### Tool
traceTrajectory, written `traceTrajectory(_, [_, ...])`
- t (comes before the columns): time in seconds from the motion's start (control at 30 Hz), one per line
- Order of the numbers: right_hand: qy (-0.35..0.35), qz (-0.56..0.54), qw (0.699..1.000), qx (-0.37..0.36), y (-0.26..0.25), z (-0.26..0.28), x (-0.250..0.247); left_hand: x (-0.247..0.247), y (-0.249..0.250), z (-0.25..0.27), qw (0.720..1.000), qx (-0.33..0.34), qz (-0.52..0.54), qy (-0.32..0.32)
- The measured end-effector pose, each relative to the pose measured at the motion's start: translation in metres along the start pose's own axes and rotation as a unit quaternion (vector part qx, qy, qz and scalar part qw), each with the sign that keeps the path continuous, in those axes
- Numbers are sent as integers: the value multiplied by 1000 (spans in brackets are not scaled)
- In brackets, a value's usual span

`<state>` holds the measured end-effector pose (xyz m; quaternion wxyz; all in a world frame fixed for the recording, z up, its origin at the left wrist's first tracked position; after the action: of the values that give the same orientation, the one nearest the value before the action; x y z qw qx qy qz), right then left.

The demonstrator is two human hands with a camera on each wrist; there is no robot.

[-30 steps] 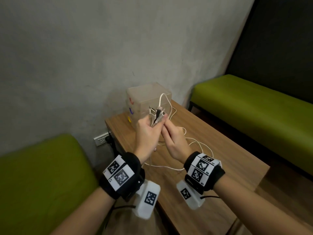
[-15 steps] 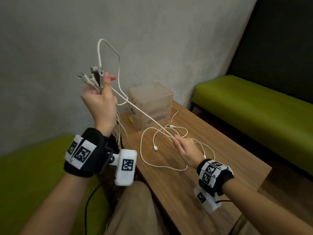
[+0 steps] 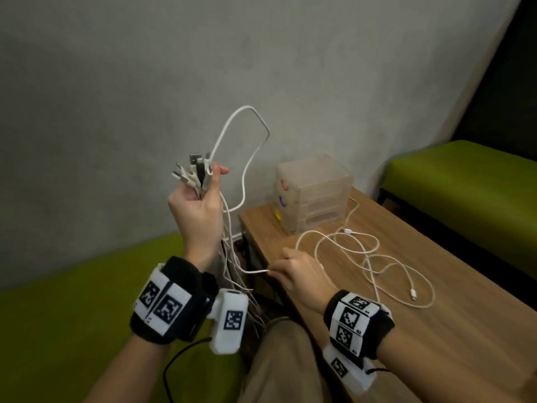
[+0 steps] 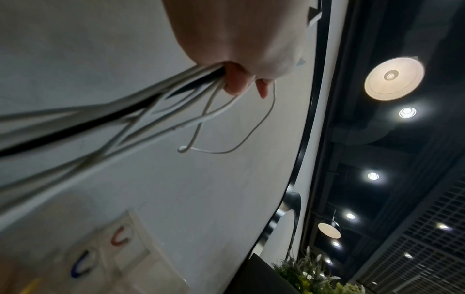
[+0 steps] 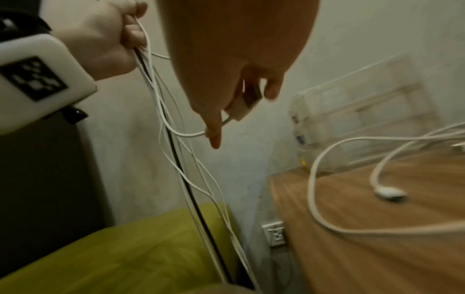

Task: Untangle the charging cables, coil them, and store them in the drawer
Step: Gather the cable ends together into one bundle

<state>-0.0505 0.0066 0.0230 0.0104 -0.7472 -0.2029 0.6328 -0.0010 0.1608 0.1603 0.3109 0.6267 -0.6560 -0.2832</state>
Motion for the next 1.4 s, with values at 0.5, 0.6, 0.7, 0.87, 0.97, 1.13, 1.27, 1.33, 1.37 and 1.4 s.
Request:
traceTrajectory(0.5, [-56,-55,997,18,-22,-32,13,-28,-54,29,994,-92,-23,-53])
traceTrajectory(0.6, [-153,-12,987,40,-28,-34,15,-14,-57,36,991,-102,-30,-78])
traceTrajectory(0.7, [-230,4,971,65,-23,-29,28,-11,-58,36,993,-98,-23,-69])
traceTrajectory(0.87, [-381,-21,919,99,-20,-13,45,-28,-49,26,995,-63,-73,1])
traceTrajectory(0.97, [-408,-20,907,100,-20,-9,45,-48,-42,12,992,-29,-107,55])
traceTrajectory(1.13, [-247,50,961,110,-15,-25,19,-54,-35,1,990,-22,-125,52])
traceTrajectory(1.27, [-66,-116,991,-28,-35,-33,0,-12,-54,32,985,-123,-80,-87])
traceTrajectory(1.33, [-110,-155,980,-62,-43,-33,12,7,-61,51,980,-138,-42,-136])
traceTrajectory(1.37, [-126,-170,975,-64,-43,-31,20,14,-64,57,977,-140,-18,-157])
traceTrajectory(1.4, [-133,-191,971,-58,-42,-29,25,20,-64,61,975,-141,4,-172])
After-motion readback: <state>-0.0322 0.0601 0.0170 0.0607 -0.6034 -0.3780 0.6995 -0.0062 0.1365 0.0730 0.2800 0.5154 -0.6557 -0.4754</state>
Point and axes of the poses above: each hand's wrist, its own z-axis away from the middle knuckle, its own x-axis out of the palm, y = z × x, the point moved 6 cm from there along -z, towards the middle knuckle, and after that the axes turned 10 degrees about -y, right-handed, at the moved point
